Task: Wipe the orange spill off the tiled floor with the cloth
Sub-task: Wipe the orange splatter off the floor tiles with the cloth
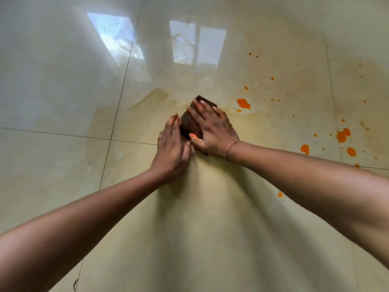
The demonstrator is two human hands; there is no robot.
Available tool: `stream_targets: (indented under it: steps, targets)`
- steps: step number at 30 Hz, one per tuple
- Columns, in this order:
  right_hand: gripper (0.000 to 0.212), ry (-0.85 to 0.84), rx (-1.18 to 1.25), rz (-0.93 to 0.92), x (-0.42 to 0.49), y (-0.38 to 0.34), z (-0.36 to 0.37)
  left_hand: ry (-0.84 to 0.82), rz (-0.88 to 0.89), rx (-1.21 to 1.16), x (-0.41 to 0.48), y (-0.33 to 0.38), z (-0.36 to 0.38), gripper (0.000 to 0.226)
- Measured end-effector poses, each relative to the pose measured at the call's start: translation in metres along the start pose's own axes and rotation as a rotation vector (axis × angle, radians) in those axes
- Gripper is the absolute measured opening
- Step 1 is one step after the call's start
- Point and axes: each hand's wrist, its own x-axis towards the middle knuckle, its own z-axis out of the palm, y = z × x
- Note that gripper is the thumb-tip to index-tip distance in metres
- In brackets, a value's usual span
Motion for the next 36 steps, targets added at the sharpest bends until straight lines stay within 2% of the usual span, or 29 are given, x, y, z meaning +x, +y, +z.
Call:
stream_targets:
  steps: [2,5,8,12,16,19,23,25,29,31,33,36]
  targets:
    - [0.079,-0.032,-0.046,-0.084,-0.035,0.022,-0.001,0.044,-0.037,0.057,-0.004,-0.019,-0.019,0.073]
    - [0.081,-0.092,-0.035,-0.134,-0.079,0.049,-0.007,0.104,-0.113,0.296,-0.010,-0.069,-0.056,0.074]
    - [0.080,-0.049,-0.008,-0.092,-0.014,0.009,-0.007,0.081,-0.238,0.373,-0.013,-0.110,-0.081,0.072]
    - [0.079,-0.021,0.037,-0.051,0.095,-0.077,-0.001,0.070,-0.238,0.413,-0.014,-0.123,-0.081,0.072]
    - [0.079,-0.079,-0.063,-0.187,0.047,-0.037,-0.003,0.025,-0.257,0.418,-0.014,-0.122,-0.088,0.078]
    - [0.081,-0.126,-0.071,-0.206,0.021,-0.006,-0.011,-0.002,-0.266,0.422,-0.014,-0.119,-0.087,0.079]
    - [0.078,-0.065,-0.020,-0.101,0.126,-0.081,-0.005,0.021,-0.255,0.423,-0.014,-0.121,-0.088,0.079]
    - [0.077,-0.085,0.000,-0.093,0.148,-0.101,-0.009,0.024,-0.247,0.408,-0.015,-0.121,-0.088,0.079]
    - [0.077,-0.155,-0.139,-0.315,0.049,-0.026,-0.014,0.014,-0.252,0.421,-0.015,-0.121,-0.089,0.076]
    - [0.079,-0.212,-0.162,-0.367,-0.003,0.012,-0.022,0.002,-0.249,0.428,-0.014,-0.121,-0.088,0.074]
    - [0.080,-0.255,-0.178,-0.369,-0.005,0.023,-0.022,0.011,-0.245,0.429,-0.014,-0.123,-0.088,0.073]
    - [0.078,-0.182,-0.103,-0.258,0.052,-0.020,-0.013,0.023,-0.243,0.420,-0.013,-0.125,-0.087,0.076]
